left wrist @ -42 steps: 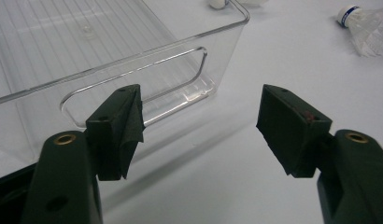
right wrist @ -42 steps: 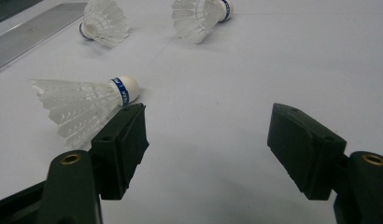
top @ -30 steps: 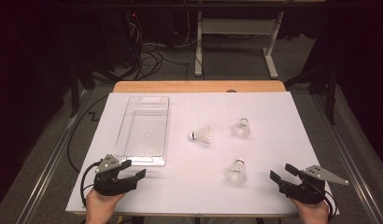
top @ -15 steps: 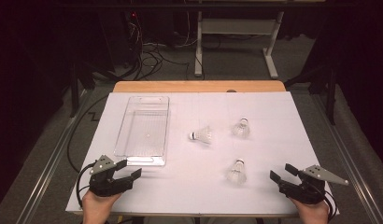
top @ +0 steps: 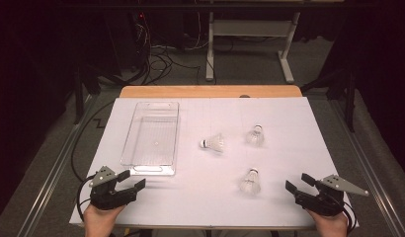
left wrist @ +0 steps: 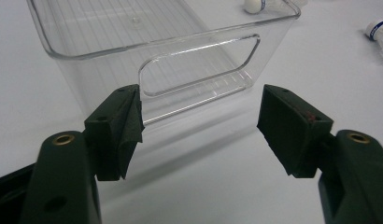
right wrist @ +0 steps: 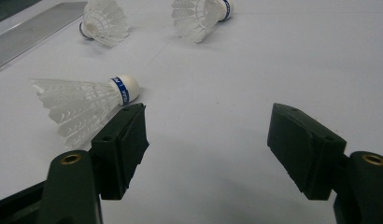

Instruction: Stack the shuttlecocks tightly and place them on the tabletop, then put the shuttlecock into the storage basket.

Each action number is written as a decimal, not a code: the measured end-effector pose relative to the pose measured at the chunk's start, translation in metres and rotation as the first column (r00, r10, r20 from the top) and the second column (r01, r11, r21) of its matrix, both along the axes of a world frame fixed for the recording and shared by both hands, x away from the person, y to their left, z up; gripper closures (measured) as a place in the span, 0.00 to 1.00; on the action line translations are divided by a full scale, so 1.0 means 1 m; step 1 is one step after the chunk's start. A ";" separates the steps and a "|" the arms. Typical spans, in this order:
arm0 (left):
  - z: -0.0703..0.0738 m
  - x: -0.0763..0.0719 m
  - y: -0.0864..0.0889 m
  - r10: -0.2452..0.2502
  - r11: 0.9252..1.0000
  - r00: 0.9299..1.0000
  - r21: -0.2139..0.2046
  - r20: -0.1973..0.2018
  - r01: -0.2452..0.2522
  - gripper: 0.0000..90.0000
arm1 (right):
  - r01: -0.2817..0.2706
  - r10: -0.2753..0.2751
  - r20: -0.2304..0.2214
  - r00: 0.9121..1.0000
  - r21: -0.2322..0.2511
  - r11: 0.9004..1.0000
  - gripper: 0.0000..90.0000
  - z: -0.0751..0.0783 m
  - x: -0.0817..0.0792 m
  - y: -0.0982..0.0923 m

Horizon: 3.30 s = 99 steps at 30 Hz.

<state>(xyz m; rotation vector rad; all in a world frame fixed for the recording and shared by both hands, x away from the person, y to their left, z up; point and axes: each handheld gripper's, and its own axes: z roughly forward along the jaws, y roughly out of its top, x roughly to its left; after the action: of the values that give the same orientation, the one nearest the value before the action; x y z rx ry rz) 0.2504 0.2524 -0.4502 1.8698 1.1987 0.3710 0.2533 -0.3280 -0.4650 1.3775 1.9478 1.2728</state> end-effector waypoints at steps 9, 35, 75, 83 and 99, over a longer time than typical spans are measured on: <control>-0.005 -0.002 0.006 0.033 0.999 0.999 -0.015 0.007 -0.033 0.35 | 0.000 0.000 -0.001 1.000 0.000 1.000 0.32 0.000 0.000 0.000; -0.015 -0.003 0.018 0.081 0.996 0.997 -0.033 -0.001 -0.081 0.34 | 0.027 -0.027 -0.006 1.000 -0.001 1.000 0.32 -0.001 0.001 -0.002; -0.010 -0.008 0.018 0.058 0.997 0.998 -0.058 0.023 -0.057 0.34 | 0.017 -0.016 0.023 1.000 -0.044 0.999 0.32 0.015 0.005 0.009; -0.010 -0.008 0.018 0.055 0.997 0.998 -0.063 0.024 -0.053 0.34 | 0.000 0.002 0.031 1.000 -0.044 0.999 0.33 0.020 0.014 0.016; -0.010 -0.008 0.017 0.046 0.997 0.999 -0.061 0.022 -0.045 0.33 | -0.024 0.024 0.003 1.000 -0.065 0.998 0.35 0.021 0.039 0.035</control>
<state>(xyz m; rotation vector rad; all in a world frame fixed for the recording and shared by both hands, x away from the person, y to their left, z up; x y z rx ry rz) 0.2428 0.2698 -0.4606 1.7844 1.2254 0.3773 0.2922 -0.2929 -0.4445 1.3233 1.9914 1.2112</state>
